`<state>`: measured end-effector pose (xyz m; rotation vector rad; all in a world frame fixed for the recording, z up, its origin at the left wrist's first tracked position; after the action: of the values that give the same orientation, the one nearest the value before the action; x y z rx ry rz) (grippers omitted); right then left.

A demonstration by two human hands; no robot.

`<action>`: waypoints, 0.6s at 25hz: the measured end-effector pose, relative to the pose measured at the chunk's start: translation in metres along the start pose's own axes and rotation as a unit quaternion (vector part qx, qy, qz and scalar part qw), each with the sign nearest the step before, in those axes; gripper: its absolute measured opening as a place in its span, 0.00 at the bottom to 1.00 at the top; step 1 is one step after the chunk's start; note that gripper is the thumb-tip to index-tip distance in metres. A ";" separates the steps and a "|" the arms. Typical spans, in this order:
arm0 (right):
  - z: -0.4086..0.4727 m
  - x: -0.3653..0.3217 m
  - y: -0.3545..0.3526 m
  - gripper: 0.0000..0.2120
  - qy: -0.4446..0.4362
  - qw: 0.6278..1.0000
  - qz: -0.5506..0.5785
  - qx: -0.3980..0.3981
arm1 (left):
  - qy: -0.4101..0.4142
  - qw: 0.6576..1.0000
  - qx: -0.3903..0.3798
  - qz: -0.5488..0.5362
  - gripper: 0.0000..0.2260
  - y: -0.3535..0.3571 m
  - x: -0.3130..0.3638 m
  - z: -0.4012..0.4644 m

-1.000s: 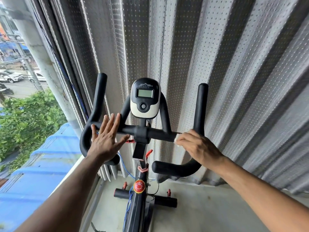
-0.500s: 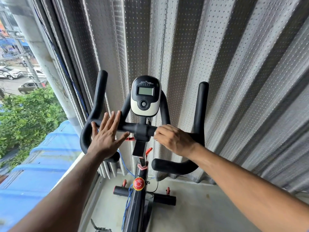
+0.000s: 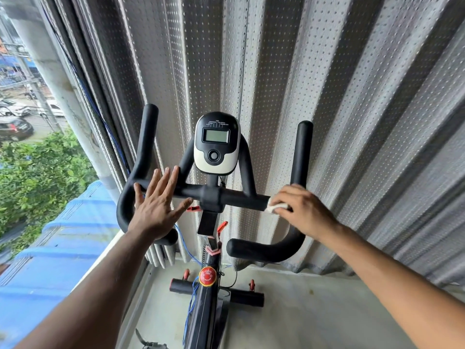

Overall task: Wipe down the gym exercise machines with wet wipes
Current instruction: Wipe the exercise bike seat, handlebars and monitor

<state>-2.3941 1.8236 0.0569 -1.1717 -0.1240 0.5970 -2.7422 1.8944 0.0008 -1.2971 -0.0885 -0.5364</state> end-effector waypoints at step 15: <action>0.061 0.014 -0.013 0.15 0.078 0.937 -0.123 -0.317 | -0.003 1.000 0.005 -0.004 0.40 -0.003 0.001 -0.002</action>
<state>-2.4012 1.8784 0.0899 -1.7909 -0.3407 0.2358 -2.7429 1.8914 0.0035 -1.2883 -0.1012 -0.5396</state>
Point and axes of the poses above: each hand's wrist, its own z-axis towards the middle knuckle, its own y-axis out of the palm, x = y × z, the point moved 5 cm from there along z, towards the middle knuckle, and after that the axes turned 1 degree about -z, right-handed, at the moved point
